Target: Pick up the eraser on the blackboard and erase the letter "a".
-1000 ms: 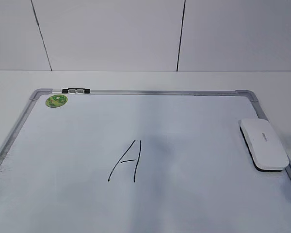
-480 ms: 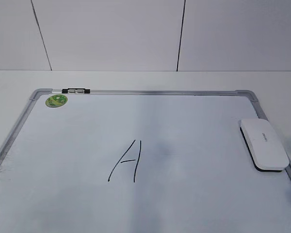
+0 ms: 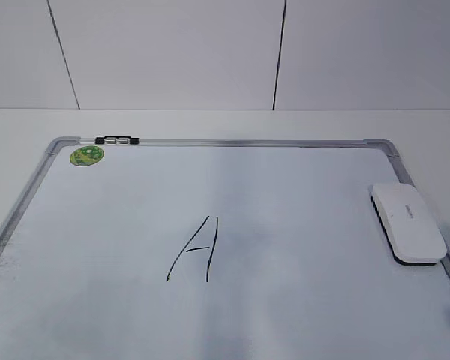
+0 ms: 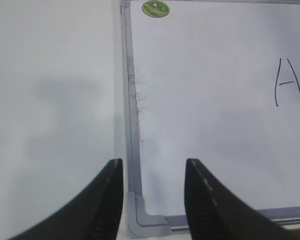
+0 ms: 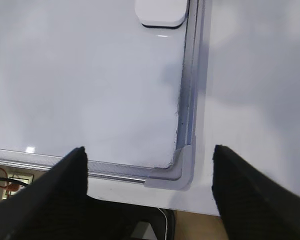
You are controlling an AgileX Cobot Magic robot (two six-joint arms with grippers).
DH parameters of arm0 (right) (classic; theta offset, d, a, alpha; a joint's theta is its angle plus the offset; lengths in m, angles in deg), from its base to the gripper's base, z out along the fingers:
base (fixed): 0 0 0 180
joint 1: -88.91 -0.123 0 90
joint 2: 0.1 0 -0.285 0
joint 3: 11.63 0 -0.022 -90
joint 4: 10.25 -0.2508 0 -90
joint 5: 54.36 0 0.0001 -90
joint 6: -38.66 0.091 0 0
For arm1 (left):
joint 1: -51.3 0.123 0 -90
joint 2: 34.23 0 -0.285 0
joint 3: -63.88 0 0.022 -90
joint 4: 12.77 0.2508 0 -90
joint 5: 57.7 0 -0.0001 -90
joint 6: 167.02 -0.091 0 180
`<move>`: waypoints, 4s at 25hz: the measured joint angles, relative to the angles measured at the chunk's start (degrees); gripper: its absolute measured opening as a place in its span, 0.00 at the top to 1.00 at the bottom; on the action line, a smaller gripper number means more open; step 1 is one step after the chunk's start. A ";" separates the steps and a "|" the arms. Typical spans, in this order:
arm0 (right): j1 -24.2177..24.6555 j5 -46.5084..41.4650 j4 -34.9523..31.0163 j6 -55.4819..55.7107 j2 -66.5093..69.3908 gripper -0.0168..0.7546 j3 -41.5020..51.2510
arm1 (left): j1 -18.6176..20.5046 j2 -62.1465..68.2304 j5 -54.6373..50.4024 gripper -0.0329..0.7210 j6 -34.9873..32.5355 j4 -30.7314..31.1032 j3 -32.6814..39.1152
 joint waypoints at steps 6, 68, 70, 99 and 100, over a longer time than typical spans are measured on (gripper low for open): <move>0.00 2.53 0.48 0.00 0.00 0.21 3.35 | 0.00 0.00 1.28 0.55 -0.10 0.23 0.00; 12.47 2.88 3.08 -1.61 -0.64 0.21 3.39 | 3.10 0.00 1.28 0.64 -0.30 -0.10 0.02; 14.46 2.88 3.08 -1.61 -0.64 0.21 3.39 | 4.15 0.00 1.28 0.64 -0.30 -0.10 0.02; 23.78 2.88 3.17 -1.61 -0.64 0.21 3.39 | 6.47 0.00 1.28 0.64 -0.30 -0.10 0.02; 23.78 2.88 3.17 -1.61 -0.64 0.21 3.39 | 6.47 0.00 1.28 0.64 -0.30 -0.10 0.02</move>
